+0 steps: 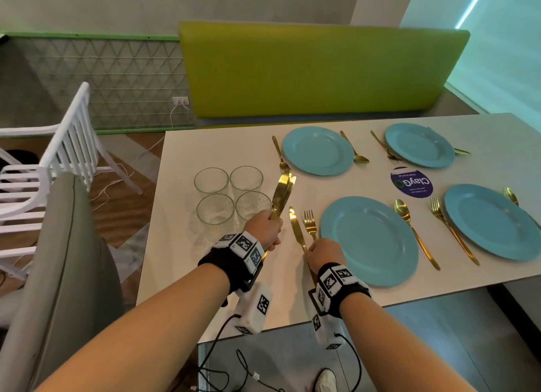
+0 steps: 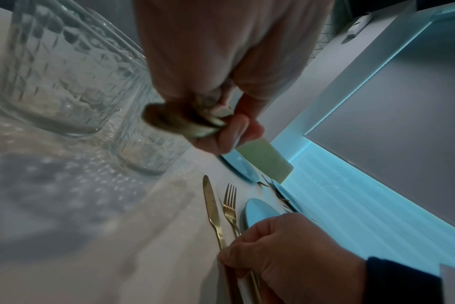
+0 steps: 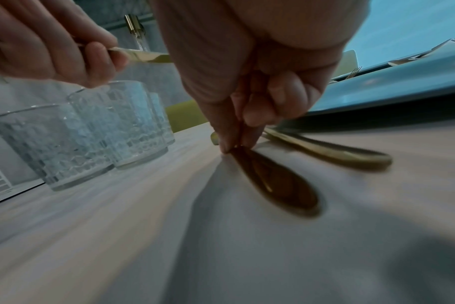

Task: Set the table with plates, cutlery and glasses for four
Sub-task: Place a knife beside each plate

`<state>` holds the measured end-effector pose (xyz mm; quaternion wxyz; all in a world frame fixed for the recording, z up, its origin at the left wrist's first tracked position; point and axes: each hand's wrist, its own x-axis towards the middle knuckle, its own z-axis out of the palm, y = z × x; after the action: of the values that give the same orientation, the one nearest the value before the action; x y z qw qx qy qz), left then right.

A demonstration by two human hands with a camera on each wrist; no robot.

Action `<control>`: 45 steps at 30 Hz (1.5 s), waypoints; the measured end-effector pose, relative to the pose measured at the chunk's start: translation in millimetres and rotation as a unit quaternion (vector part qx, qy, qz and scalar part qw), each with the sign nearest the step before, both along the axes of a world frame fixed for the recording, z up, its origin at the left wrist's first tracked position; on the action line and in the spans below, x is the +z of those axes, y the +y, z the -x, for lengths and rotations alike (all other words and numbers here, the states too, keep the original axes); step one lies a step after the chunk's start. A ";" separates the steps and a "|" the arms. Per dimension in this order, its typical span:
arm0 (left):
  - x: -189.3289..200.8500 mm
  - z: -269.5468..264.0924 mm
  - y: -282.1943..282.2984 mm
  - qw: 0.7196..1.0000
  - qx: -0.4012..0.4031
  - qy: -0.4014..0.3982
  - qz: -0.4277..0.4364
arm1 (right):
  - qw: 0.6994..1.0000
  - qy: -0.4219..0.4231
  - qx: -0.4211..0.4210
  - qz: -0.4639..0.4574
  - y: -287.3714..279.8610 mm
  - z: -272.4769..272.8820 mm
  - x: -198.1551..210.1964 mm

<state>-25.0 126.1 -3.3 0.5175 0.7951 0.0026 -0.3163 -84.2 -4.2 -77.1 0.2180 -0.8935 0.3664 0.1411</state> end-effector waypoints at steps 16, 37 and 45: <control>0.3 2.0 -5.0 1.000 -0.006 -0.016 0.007 | 1.000 -0.001 -0.018 0.013 -5.9 1.4 -3.2; -2.6 1.6 -4.1 1.000 0.000 -0.020 0.012 | 1.000 0.014 -0.008 0.017 -5.3 3.1 4.8; 3.3 4.0 -9.8 0.999 -0.015 -0.020 0.031 | 0.998 -0.064 0.008 -0.014 -10.7 8.4 37.7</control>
<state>-29.1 116.3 0.0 0.5368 0.7849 -0.0288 -0.3081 -92.7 -14.8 -39.4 0.2518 -0.9007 0.3422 0.0906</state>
